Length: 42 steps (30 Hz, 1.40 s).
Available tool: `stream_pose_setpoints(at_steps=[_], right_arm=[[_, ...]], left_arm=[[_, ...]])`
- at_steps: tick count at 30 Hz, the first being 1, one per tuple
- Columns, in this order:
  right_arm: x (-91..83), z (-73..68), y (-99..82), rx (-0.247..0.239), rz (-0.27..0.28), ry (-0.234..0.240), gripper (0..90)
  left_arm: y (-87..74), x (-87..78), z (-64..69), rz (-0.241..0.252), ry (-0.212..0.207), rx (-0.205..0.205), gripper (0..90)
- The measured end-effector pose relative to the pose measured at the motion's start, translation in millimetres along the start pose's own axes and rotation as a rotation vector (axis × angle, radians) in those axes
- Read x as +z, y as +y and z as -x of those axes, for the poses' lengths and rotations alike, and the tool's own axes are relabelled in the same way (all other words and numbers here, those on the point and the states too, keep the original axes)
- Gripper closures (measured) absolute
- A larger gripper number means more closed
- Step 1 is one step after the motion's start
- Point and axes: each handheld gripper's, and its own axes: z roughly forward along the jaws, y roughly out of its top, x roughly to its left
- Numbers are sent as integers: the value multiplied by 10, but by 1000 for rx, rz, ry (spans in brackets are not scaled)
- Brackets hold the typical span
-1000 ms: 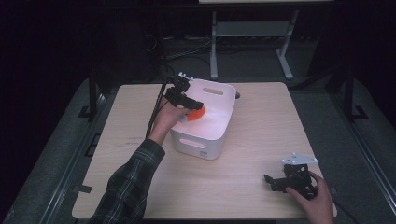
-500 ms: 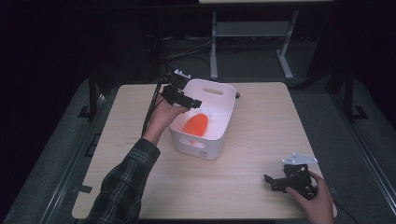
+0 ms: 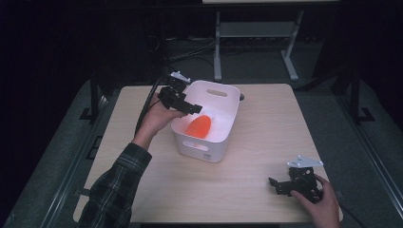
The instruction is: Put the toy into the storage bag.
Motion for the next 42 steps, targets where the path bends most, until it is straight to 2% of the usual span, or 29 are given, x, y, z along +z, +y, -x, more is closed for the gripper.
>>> stream_pose_setpoints(at_steps=[8, 9, 12, 24, 27, 34, 42], right_arm=[[1, 2, 0, -2, 1, 0, 0], [1, 0, 0, -1, 1, 0, 0], [1, 0, 0, 0, 0, 0, 0], [0, -1, 0, 1, 0, -1, 0], [1, 0, 0, 0, 0, -2, 0], [0, 0, 0, 0, 0, 0, 0], [0, 0, 0, 0, 0, 0, 0]], left_arm=[[-126, -114, 17, 15, -36, 25, 141], [-152, -141, 25, 13, -37, 41, 141], [-196, -195, 37, 28, -46, 39, 142], [-411, -440, 50, 66, -46, 51, 142], [-517, -529, 46, 67, -45, 62, 143], [-670, -625, 62, 77, -46, 70, 143], [-936, -715, 99, 76, -45, 84, 143]])
